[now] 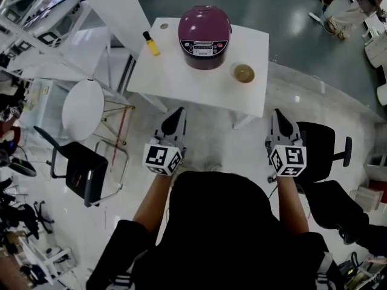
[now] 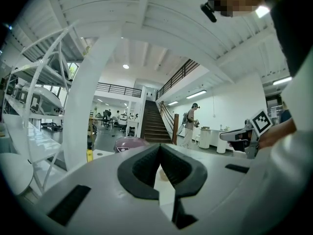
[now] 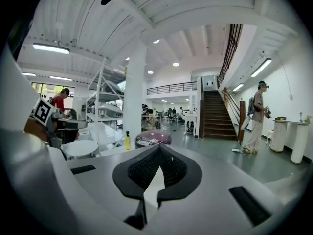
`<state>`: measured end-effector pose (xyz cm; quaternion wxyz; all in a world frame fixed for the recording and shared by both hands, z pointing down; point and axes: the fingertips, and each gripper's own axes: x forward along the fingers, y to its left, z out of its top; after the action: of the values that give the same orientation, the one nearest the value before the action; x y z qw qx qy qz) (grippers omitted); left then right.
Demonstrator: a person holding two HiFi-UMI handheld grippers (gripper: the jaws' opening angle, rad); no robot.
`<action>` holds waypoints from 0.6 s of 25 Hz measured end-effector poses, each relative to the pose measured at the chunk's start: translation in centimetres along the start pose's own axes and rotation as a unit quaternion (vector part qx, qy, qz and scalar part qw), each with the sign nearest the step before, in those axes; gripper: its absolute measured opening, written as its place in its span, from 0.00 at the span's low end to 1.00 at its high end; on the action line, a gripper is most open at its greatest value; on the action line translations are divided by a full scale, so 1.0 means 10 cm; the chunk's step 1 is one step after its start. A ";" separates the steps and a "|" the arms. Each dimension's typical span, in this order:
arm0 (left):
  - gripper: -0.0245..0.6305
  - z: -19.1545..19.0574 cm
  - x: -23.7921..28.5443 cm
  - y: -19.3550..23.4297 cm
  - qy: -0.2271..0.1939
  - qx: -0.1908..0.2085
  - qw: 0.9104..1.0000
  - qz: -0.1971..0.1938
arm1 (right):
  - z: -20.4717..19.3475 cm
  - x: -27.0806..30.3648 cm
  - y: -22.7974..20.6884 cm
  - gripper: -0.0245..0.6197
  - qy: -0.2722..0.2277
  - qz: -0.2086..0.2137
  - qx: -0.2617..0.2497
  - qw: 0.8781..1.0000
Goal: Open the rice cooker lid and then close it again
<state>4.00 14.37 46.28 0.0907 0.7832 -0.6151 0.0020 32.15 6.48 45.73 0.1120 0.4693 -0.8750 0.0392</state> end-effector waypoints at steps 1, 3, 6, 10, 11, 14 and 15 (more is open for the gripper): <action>0.04 -0.03 -0.01 -0.01 0.004 0.003 1.000 0.001 | -0.01 -0.01 0.02 0.04 -0.001 0.011 -0.002 1.000; 0.04 -0.06 -0.04 -0.04 0.008 0.007 1.000 0.002 | -0.02 -0.02 0.06 0.04 -0.002 0.027 -0.009 1.000; 0.04 -0.08 -0.11 -0.08 0.011 0.010 1.000 0.002 | -0.03 -0.05 0.11 0.04 0.000 0.033 -0.005 0.999; 0.04 -0.10 -0.25 -0.13 0.017 0.004 1.000 0.004 | -0.04 -0.09 0.19 0.04 0.000 0.039 0.001 0.999; 0.04 -0.09 -0.29 -0.14 0.020 0.003 1.000 0.006 | -0.04 -0.10 0.22 0.04 0.000 0.045 0.001 0.999; 0.04 -0.01 -0.38 -0.21 0.023 0.005 1.000 0.005 | -0.01 -0.13 0.30 0.04 -0.003 0.058 -0.007 0.998; 0.04 0.02 -0.41 -0.22 0.020 0.005 1.000 0.003 | 0.00 -0.14 0.32 0.04 -0.003 0.058 -0.007 0.998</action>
<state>5.14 18.83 45.34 0.0995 0.7815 -0.6156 0.0213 30.23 9.41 45.55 0.1101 0.4173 -0.9013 0.0381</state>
